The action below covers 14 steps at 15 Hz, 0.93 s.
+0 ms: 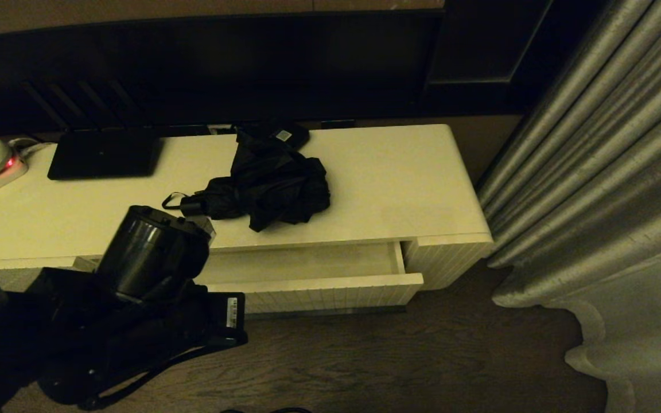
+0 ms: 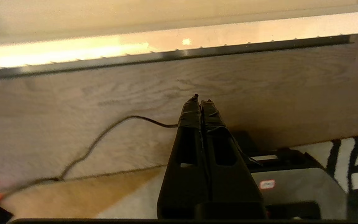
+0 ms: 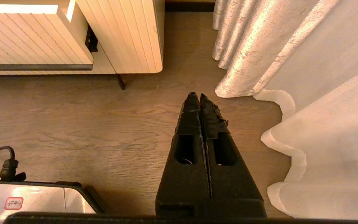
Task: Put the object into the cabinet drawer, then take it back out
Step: Open the drawer
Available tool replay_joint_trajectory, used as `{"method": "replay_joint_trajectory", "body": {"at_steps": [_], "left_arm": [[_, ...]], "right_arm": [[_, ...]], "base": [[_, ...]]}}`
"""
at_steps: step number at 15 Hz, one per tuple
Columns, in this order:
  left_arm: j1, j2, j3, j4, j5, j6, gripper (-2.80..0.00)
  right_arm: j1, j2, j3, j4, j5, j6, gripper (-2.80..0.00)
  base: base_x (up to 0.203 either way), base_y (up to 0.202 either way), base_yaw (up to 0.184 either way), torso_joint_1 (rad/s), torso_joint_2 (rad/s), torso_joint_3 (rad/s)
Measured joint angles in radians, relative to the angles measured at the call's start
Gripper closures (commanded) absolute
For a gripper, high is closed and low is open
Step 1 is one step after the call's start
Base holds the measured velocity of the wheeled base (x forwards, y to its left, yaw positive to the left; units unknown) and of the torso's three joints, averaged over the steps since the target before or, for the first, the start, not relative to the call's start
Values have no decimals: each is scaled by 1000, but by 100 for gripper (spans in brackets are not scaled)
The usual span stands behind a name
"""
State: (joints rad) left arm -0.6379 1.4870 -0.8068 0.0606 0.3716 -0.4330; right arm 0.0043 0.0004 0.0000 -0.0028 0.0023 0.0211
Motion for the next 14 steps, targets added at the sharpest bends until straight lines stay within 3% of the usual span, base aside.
{"method": "replay_joint_trajectory", "body": {"at_steps": [3,14], "left_arm": [[1,67,-33,-1,36,-62,0],[31,188,-111,-67,102,-52,0]], "right_arm": [[0,0,0,0,0,0,0],[0,0,0,0,0,0,0]], "base": [[0,0,0,0,0,0],[0,0,0,0,0,0]]}}
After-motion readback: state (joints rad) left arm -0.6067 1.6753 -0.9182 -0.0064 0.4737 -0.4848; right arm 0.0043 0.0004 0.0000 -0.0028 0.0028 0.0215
